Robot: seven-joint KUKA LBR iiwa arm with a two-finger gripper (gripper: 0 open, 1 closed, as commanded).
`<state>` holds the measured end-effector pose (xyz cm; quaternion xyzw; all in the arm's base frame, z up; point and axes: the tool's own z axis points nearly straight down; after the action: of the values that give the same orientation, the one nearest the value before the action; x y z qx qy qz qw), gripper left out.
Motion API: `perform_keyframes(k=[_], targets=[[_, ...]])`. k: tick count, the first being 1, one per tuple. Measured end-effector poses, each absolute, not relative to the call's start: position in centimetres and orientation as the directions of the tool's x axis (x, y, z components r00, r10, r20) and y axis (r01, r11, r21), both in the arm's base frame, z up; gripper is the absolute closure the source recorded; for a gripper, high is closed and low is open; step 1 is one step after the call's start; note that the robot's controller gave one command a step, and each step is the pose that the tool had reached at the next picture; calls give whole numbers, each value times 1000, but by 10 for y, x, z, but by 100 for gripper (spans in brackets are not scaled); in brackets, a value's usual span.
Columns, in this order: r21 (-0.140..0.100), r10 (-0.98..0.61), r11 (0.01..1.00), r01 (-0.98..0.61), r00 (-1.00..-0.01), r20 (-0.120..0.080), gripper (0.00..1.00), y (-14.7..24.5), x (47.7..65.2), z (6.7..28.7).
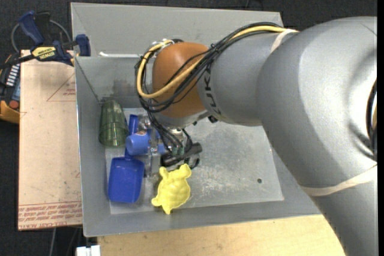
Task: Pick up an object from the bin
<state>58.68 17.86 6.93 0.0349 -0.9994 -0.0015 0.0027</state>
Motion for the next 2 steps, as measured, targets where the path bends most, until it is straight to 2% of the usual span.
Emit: perform_keyframes(k=[1,2], targets=[[3,229,973,229,-973,-3,0,197,570,109],[1,224,975,224,-975,3,0,129,601,100]])
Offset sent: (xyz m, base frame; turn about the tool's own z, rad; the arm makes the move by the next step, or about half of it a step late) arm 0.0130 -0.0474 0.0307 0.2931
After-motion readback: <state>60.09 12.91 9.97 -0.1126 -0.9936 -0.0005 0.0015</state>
